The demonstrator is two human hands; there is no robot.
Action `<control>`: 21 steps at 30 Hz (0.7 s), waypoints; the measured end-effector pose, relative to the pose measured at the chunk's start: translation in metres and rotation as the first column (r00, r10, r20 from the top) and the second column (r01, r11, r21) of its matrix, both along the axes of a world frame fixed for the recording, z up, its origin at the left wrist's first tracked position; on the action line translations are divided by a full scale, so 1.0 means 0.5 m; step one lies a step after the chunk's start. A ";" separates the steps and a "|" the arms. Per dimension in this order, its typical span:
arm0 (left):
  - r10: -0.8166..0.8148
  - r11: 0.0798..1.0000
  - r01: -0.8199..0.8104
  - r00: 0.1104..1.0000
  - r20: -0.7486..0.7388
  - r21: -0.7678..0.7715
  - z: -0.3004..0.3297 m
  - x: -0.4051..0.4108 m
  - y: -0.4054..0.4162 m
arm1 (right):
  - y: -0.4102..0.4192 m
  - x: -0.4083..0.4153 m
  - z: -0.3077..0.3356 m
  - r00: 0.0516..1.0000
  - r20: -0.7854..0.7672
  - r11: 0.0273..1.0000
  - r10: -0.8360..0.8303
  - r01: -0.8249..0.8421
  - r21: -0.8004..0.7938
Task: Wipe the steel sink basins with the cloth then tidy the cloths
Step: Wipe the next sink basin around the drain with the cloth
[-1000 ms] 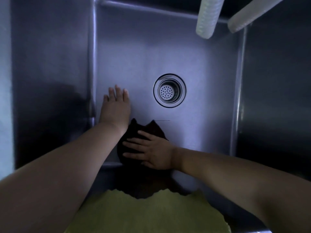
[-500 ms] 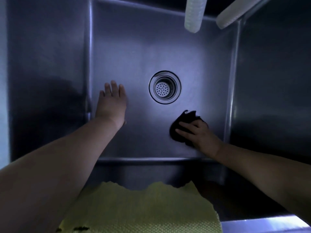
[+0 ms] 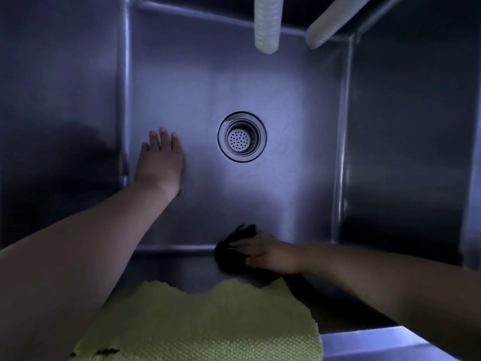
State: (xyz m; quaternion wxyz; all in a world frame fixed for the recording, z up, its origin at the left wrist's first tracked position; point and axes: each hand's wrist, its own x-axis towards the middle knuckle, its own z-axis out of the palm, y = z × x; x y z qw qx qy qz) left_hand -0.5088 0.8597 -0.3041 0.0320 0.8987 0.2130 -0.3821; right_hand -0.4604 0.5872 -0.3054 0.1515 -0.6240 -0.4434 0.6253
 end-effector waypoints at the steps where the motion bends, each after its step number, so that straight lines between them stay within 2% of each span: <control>1: 0.001 1.000 -0.001 1.000 0.003 0.002 0.002 0.000 -0.001 | -0.029 0.023 0.006 0.999 0.050 0.999 0.014 -0.017 0.049; 3: -0.006 1.000 0.006 1.000 0.012 0.016 0.005 0.000 -0.003 | -0.074 0.059 0.028 0.991 0.126 0.994 0.054 -0.065 0.086; 7: -0.003 1.000 0.003 1.000 0.016 0.019 0.015 0.004 -0.007 | -0.113 0.108 0.058 0.971 0.221 0.996 0.093 -0.089 -0.030; 9: 0.003 1.000 -0.003 1.000 0.004 0.025 0.017 0.006 -0.007 | -0.114 0.120 0.064 0.894 0.434 0.992 0.114 -0.081 -0.094; 10: 0.004 1.000 -0.004 1.000 -0.001 0.027 0.016 0.007 -0.007 | -0.108 0.121 0.064 0.836 0.541 0.996 0.087 -0.074 -0.046; 12: 0.007 1.000 -0.007 1.000 -0.009 0.025 0.015 0.009 -0.007 | -0.078 0.105 0.061 0.756 0.654 0.984 0.019 -0.130 0.122; 14: 0.001 1.000 -0.001 1.000 -0.018 0.022 0.014 0.008 -0.004 | -0.033 0.073 0.044 0.786 0.619 0.946 -0.016 -0.189 0.265; 16: -0.010 1.000 0.011 1.000 -0.015 0.026 0.011 0.006 -0.002 | 0.015 0.038 0.014 0.843 0.520 0.897 0.137 -0.328 0.297; 18: -0.024 0.999 0.024 1.000 -0.017 0.030 0.007 0.005 -0.002 | 0.054 0.008 -0.019 0.760 0.546 0.838 0.353 -0.516 0.177; 19: -0.033 0.999 0.034 0.999 -0.017 0.036 0.006 0.004 -0.003 | 0.067 0.005 -0.034 0.722 0.566 0.820 0.397 -0.556 0.135; 21: -0.048 0.997 0.049 0.999 -0.006 0.055 0.004 0.003 -0.004 | 0.081 0.009 -0.062 0.711 0.629 0.813 0.314 -0.544 0.208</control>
